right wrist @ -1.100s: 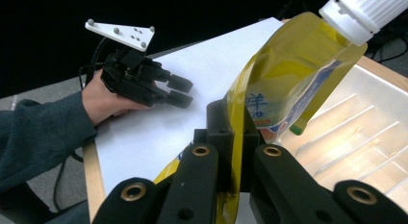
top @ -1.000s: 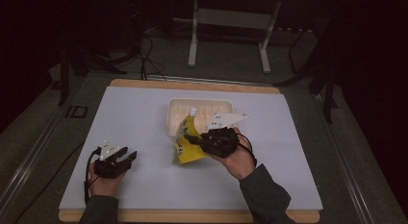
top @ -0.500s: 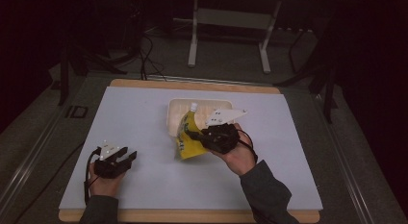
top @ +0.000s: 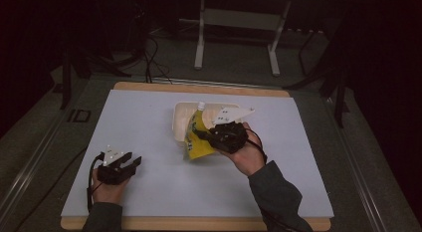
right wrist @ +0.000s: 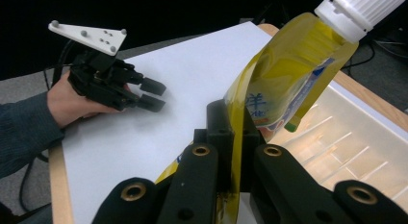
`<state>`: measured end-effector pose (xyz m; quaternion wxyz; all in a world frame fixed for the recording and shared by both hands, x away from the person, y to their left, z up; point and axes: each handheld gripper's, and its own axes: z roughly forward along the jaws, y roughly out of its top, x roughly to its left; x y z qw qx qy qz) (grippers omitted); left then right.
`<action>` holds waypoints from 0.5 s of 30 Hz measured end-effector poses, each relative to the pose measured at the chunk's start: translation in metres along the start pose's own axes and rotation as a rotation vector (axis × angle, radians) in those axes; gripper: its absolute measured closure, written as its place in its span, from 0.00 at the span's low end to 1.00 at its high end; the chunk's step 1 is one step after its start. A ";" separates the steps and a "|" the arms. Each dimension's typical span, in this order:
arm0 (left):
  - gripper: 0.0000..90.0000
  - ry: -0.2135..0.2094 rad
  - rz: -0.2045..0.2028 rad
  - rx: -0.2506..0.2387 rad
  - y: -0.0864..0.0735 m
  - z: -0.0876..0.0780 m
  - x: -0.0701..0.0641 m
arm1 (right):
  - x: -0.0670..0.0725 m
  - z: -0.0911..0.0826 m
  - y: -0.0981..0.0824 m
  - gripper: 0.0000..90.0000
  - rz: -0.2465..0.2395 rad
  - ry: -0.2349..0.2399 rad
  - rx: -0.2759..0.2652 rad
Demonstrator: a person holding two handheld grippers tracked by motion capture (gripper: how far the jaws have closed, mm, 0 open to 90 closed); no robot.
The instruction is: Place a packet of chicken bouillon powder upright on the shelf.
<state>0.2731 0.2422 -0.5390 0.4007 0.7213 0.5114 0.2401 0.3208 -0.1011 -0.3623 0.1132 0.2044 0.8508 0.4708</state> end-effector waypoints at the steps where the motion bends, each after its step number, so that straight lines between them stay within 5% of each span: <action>1: 0.62 0.000 -0.001 0.000 0.000 0.000 0.000 | -0.001 0.000 0.001 1.00 -0.001 -0.003 0.000; 15: 0.62 -0.001 -0.001 0.000 0.000 0.000 0.000 | -0.006 0.004 0.004 1.00 -0.019 -0.041 0.004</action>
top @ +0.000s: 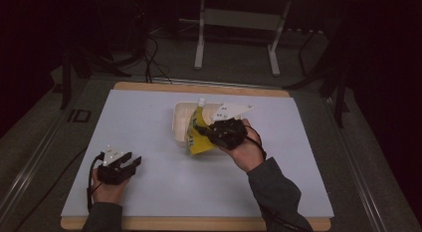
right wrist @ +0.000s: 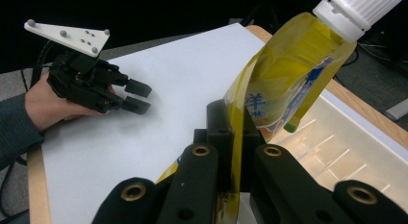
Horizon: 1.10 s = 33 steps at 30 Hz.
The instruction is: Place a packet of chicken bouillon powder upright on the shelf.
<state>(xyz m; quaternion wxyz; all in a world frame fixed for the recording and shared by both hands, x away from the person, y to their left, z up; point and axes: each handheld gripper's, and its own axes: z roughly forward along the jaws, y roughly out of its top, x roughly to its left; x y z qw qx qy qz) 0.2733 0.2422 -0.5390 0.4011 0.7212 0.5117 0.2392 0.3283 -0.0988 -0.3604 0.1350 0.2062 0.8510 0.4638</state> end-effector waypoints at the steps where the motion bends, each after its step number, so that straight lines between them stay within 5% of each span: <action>1: 0.62 0.000 0.000 0.001 0.000 0.000 0.000 | 0.000 0.000 0.000 1.00 -0.001 -0.002 0.000; 33: 0.62 0.001 -0.002 -0.002 0.000 0.000 0.000 | -0.012 0.013 0.013 1.00 -0.033 -0.050 0.003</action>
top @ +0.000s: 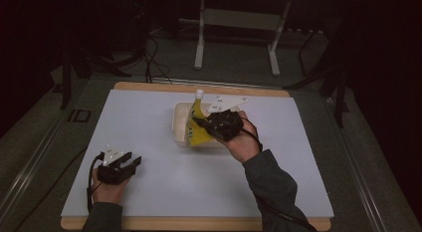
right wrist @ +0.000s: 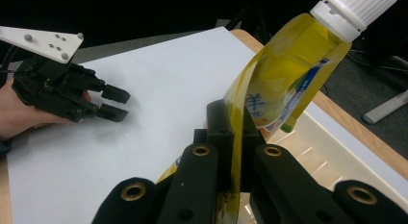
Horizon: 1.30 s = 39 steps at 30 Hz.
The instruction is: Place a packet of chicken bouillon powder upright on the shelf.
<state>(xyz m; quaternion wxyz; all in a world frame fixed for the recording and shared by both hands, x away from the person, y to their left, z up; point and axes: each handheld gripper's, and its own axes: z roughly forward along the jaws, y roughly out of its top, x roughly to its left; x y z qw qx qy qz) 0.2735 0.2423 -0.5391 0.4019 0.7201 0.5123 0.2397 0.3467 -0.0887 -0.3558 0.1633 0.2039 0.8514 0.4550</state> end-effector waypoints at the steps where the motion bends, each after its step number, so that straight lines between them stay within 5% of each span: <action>1: 0.62 0.000 0.000 -0.001 0.000 0.000 0.000 | 0.000 0.000 0.000 1.00 0.001 0.000 -0.001; 39: 0.61 0.002 0.001 -0.002 0.000 0.000 0.000 | -0.011 0.012 0.010 1.00 -0.029 -0.032 -0.008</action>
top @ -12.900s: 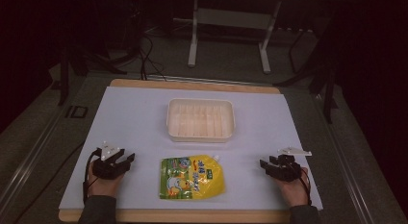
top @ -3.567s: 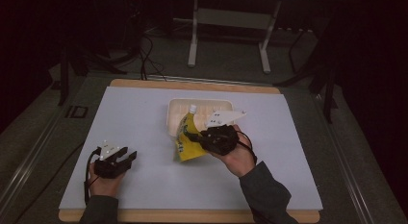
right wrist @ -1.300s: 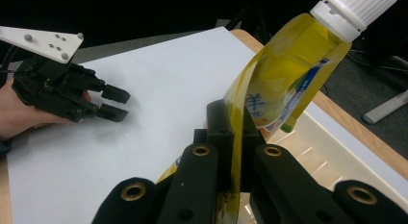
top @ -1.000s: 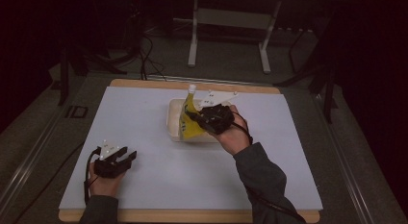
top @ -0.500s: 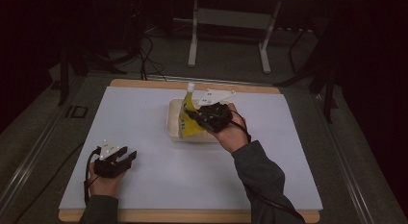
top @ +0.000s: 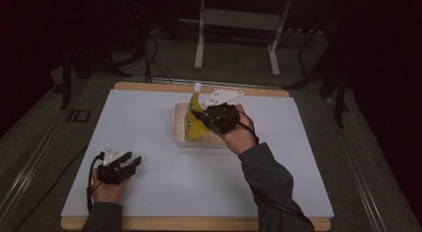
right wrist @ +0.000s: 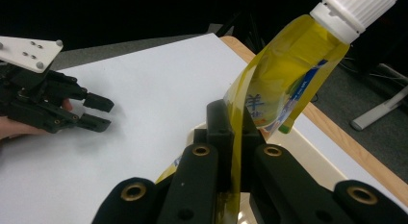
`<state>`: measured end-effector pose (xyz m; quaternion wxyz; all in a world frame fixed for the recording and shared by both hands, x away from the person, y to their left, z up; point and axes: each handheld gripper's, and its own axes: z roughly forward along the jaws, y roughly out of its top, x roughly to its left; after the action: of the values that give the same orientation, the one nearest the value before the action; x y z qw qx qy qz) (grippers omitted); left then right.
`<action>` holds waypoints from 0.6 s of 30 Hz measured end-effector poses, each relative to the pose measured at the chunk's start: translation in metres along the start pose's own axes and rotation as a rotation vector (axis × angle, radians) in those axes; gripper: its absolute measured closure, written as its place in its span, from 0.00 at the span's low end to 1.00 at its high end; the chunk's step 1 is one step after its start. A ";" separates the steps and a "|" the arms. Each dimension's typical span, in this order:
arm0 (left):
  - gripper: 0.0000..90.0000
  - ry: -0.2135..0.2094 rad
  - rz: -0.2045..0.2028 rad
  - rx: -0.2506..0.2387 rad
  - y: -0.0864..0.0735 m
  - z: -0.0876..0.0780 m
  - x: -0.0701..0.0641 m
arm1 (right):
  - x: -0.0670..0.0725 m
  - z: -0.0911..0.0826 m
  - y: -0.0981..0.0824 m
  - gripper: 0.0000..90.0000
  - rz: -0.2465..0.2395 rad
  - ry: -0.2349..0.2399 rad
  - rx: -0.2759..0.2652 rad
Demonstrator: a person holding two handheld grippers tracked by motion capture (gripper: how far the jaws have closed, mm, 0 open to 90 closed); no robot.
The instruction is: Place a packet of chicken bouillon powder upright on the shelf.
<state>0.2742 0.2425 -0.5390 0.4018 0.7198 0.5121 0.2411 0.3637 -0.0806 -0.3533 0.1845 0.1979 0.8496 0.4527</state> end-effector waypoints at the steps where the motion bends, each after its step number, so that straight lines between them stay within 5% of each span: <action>1: 0.62 0.000 0.000 0.000 0.000 0.000 0.000 | 0.000 0.000 0.000 1.00 0.000 -0.002 0.003; 18: 0.61 0.000 -0.001 -0.001 0.000 0.000 0.000 | -0.004 0.014 -0.003 1.00 0.046 -0.010 0.050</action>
<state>0.2743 0.2427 -0.5391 0.4023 0.7194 0.5123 0.2412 0.3731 -0.0742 -0.3623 0.1731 0.2242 0.8550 0.4344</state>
